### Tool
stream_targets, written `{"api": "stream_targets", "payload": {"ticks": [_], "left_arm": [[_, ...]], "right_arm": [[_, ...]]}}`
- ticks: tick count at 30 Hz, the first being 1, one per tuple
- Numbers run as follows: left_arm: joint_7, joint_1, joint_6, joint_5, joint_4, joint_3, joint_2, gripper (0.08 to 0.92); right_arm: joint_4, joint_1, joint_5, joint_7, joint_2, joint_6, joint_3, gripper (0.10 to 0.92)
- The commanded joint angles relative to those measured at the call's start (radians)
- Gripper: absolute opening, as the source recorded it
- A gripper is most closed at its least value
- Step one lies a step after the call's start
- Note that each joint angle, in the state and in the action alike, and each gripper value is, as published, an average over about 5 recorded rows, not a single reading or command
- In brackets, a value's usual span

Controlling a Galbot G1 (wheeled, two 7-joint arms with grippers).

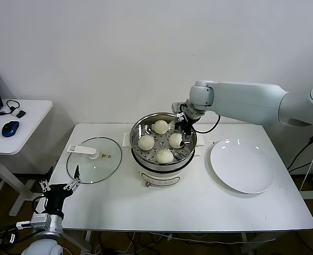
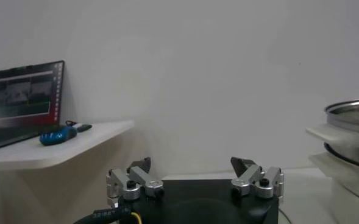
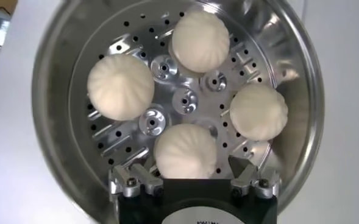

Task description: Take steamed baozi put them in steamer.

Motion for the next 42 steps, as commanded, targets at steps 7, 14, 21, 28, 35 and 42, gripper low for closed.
{"api": "stream_targets", "payload": {"ticks": [7, 14, 21, 28, 35, 42], "left_arm": [[0.0, 0.002, 0.007, -0.007, -0.016, 0.001, 0.011, 0.823], [0.001, -0.002, 0.009, -0.005, -0.015, 0.012, 0.017, 0.823], [0.002, -0.004, 0.008, -0.001, -0.012, 0.017, 0.017, 0.823], [0.002, -0.007, 0.009, 0.001, -0.01, 0.019, 0.014, 0.823], [0.004, -0.002, 0.009, 0.012, -0.007, 0.019, 0.007, 0.823], [0.003, 0.006, 0.005, 0.017, -0.002, 0.017, 0.006, 0.823]], "right_arm": [[0.238, 0.113, 0.112, 0.31, -0.281, -0.204, 0.155, 0.823], [0.39, -0.089, 0.124, 0.651, -0.512, -0.273, 0.468, 0.823], [0.56, -0.448, 0.137, 0.99, -0.669, -0.168, 0.859, 0.823], [0.738, -1.094, 0.08, 1.151, -0.73, 0.042, 1.424, 0.823], [0.84, -1.695, -0.038, 1.073, -0.572, 0.209, 1.983, 0.823], [0.852, -2.016, -0.189, 0.976, -0.26, 0.353, 2.237, 0.823]]}}
